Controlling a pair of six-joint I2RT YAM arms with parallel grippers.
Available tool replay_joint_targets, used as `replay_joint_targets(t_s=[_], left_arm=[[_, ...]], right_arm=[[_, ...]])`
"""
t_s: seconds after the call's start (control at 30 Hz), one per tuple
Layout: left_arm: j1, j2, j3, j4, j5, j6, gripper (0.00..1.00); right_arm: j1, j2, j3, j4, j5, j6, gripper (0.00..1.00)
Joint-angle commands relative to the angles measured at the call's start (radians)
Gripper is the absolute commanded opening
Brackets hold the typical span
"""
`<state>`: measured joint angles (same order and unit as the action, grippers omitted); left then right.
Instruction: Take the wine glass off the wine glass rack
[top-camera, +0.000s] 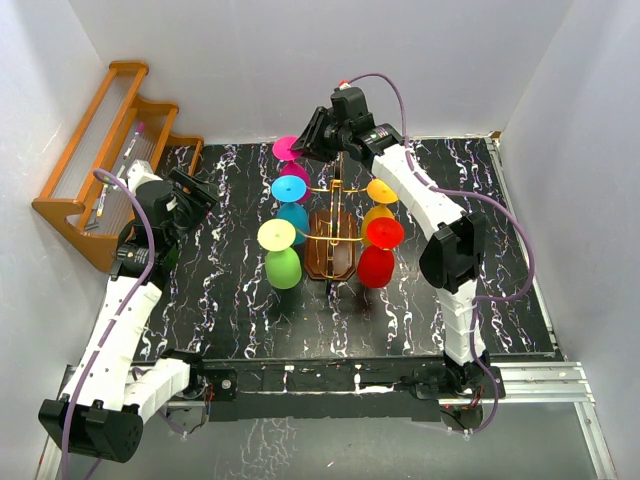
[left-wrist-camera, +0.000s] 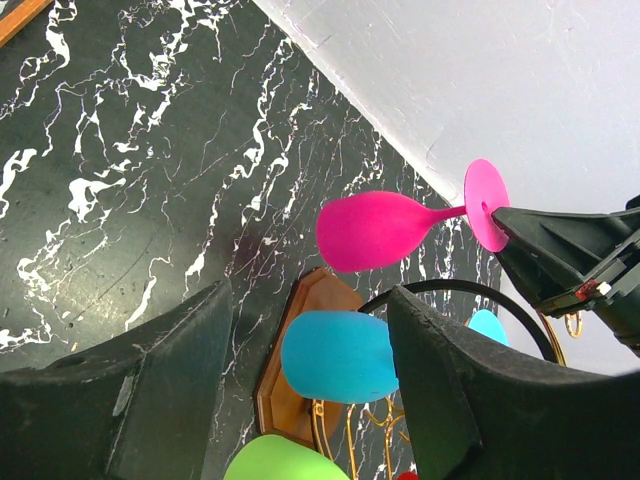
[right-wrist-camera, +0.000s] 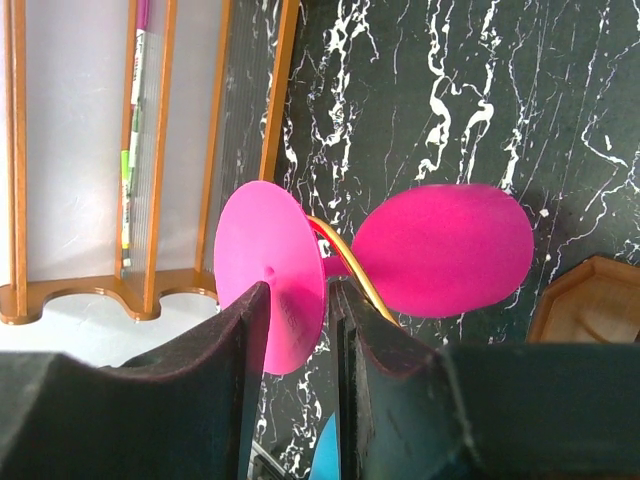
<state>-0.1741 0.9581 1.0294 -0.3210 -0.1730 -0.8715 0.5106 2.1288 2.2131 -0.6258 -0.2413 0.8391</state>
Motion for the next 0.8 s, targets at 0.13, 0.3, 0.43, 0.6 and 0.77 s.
replay_joint_targets(t_s=[0.13,0.3,0.43,0.6,0.77], left_arm=[[-0.002,-0.021,-0.011,-0.003,-0.003,-0.003,0.61],[-0.002,-0.024,-0.011,-0.003,-0.004,-0.004,0.61],[-0.002,-0.024,-0.012,-0.001,-0.005,-0.006,0.61],[-0.001,-0.02,-0.012,-0.003,-0.001,-0.007,0.61],[-0.002,-0.024,-0.014,-0.004,-0.002,-0.007,0.61]], right_arm=[[0.006,-0.063,0.025,0.017,0.057,-0.017,0.34],[0.009,-0.072,0.033,0.007,0.079,-0.024,0.35],[0.009,-0.075,0.045,-0.01,0.09,-0.03,0.36],[0.009,-0.083,0.04,-0.009,0.095,-0.033,0.36],[0.009,-0.098,0.032,-0.013,0.109,-0.037,0.36]])
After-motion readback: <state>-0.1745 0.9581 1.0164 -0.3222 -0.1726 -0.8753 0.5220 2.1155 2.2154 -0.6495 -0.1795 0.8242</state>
